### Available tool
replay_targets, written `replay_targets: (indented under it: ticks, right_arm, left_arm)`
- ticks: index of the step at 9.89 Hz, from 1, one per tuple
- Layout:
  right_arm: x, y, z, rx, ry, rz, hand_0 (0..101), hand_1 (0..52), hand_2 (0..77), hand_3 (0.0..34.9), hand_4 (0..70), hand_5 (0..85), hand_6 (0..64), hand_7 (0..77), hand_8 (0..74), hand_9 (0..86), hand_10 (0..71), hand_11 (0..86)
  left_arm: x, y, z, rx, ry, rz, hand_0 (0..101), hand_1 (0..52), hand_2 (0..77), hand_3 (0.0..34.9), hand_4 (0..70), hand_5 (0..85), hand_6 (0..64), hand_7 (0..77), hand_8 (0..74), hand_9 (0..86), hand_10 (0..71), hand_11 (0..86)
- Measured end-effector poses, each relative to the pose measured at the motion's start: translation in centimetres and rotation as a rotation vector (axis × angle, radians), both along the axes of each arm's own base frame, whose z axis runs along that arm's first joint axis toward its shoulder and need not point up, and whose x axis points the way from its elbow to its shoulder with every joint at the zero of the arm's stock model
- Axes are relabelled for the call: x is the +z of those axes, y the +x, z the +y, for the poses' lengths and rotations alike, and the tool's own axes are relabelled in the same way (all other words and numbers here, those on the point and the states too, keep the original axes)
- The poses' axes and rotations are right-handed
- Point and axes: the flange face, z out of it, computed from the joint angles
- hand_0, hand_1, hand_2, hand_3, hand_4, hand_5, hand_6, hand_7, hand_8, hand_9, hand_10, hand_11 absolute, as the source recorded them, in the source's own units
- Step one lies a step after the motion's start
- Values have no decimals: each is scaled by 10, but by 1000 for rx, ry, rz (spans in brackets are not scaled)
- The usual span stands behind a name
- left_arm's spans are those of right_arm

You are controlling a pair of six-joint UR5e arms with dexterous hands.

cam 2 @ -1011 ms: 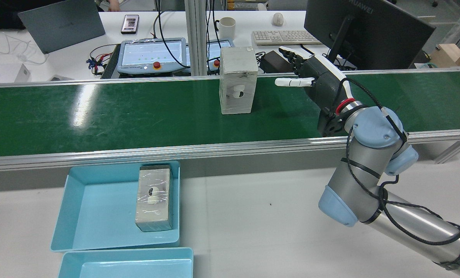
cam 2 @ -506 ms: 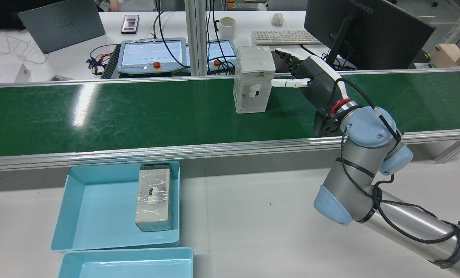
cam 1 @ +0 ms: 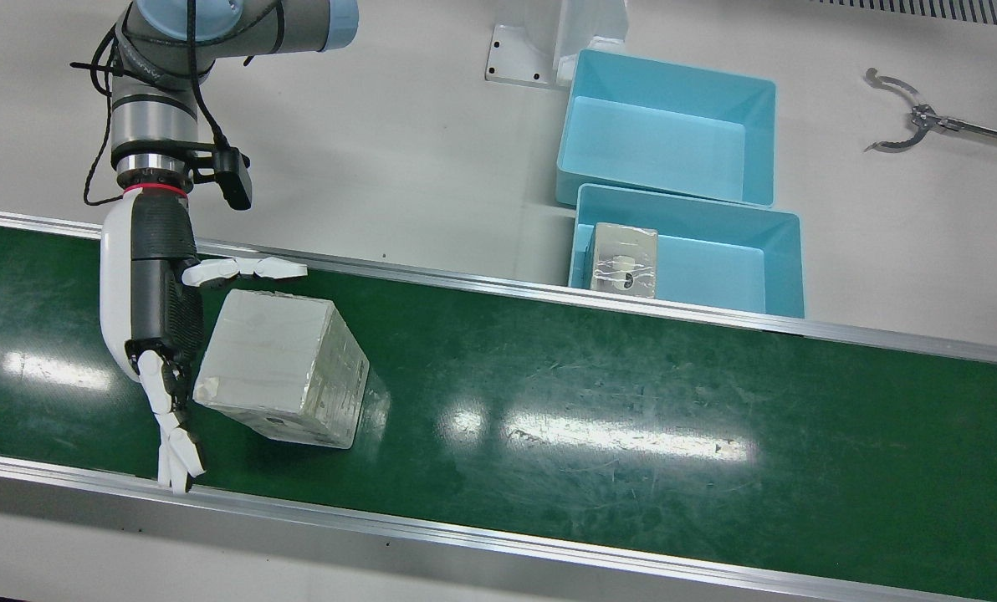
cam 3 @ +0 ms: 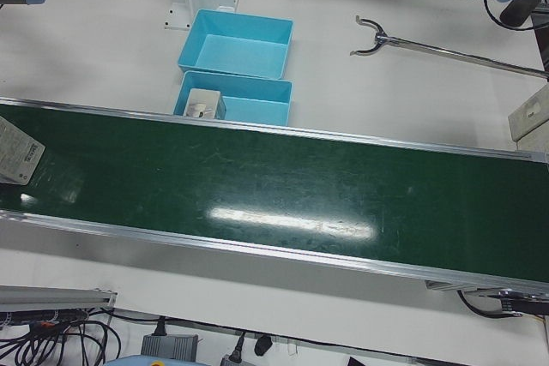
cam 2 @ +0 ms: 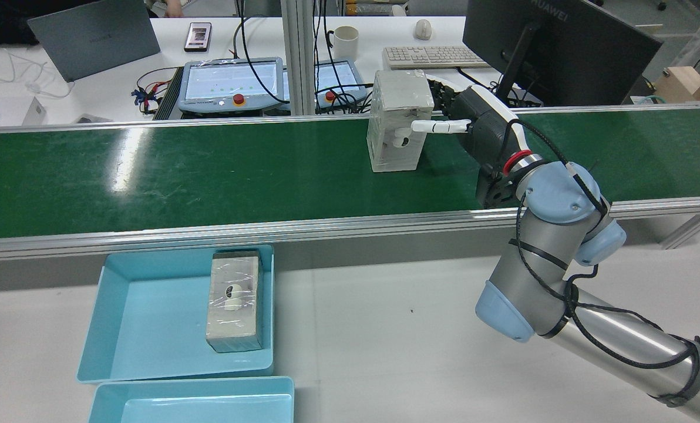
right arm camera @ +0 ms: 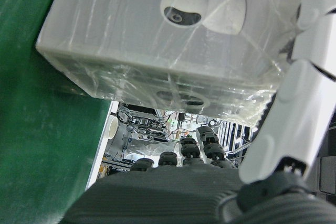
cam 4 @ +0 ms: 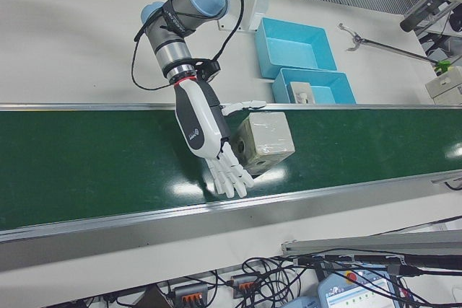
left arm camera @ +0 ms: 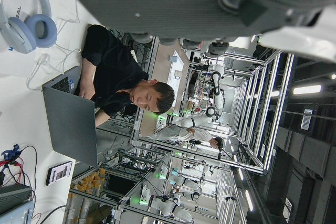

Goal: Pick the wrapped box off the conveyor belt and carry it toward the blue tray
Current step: 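Keep the right hand open as the wrapped white box arrives, then grasp the wrapped white box with the right hand and lift it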

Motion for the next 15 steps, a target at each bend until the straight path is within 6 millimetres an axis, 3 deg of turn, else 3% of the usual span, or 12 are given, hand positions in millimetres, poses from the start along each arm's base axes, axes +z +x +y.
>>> replay_targets:
  ticks: [10,11,12,13,15]
  right_arm:
    - [-2,-3,-2,4,16,-18,400,93,142,0,71,136,0,5,0,16,11,11]
    - [-2,-3,-2,6,17,-19,400,54,218,0,115,355,142,142,185,65,185,5]
    - [-2,-3,-2,6,18,-19,395,16,262,0,224,480,224,235,278,164,360,191]
    - [-3,-3,-2,7,19,-20,395,16,262,0,224,480,300,322,371,262,360,191]
    - [-10,4,-4,18,31,-31,420,0,311,0,289,551,382,404,502,393,502,333]
  left_arm:
    - [0,0,0,0,0,0,0,0,5,0,0,11,0,0,0,0,5,0]
    - [0,0,0,0,0,0,0,0,5,0,0,11,0,0,0,0,5,0]
    - [0,0,0,0,0,0,0,0,11,0,0,11,0,5,0,0,5,0]
    - [0,0,0,0,0,0,0,0,5,0,0,11,0,0,0,0,5,0]
    - [0,0,0,0,0,0,0,0,5,0,0,11,0,0,0,0,0,0]
